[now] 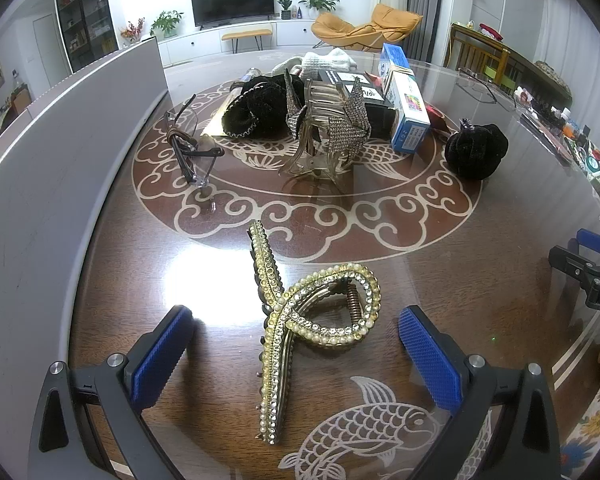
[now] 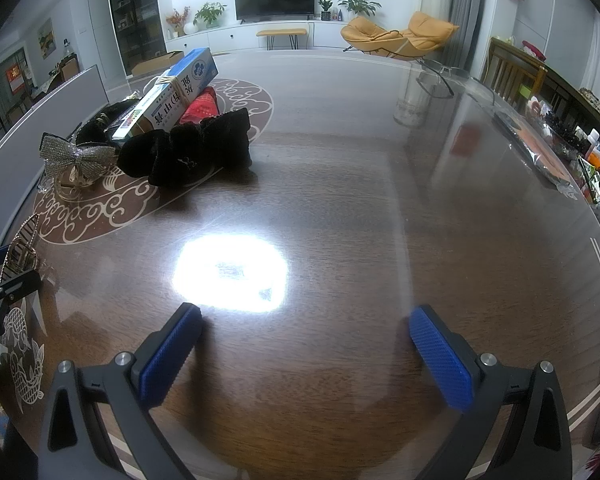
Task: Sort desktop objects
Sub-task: 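Reach the right tool to the black fuzzy glove and grasp it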
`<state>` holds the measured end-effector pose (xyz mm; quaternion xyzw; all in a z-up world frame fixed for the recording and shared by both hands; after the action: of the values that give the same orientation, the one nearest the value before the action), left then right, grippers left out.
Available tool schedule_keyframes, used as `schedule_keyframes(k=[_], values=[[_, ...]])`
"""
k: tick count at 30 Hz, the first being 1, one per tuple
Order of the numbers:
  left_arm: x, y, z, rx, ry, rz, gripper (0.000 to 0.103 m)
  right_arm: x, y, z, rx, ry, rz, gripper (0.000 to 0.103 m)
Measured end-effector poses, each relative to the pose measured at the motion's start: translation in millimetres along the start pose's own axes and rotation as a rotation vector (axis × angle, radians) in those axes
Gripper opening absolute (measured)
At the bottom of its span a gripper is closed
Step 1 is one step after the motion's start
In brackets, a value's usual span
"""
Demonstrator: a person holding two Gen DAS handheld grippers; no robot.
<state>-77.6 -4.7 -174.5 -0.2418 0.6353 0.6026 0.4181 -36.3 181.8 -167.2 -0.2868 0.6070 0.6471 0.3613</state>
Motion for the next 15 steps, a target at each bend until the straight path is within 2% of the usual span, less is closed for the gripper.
schedule_keyframes(k=[15], values=[[-0.2,0.8,0.0,0.001,0.000,0.004,0.103,-2.0,-0.5,4.5,0.018,0.025,0.008,0.103]])
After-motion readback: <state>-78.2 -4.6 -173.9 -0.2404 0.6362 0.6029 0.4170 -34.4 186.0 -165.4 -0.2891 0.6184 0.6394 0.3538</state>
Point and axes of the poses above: each gripper's, at about its wrist camera, not at the fingertips, and x roughly the way its jaws point, z to its right, y to its top, the point moved 7 cm from there along x, roughly the way its jaws point, and after that the axes turned 6 degrees about -y, right-handed, at the moved point
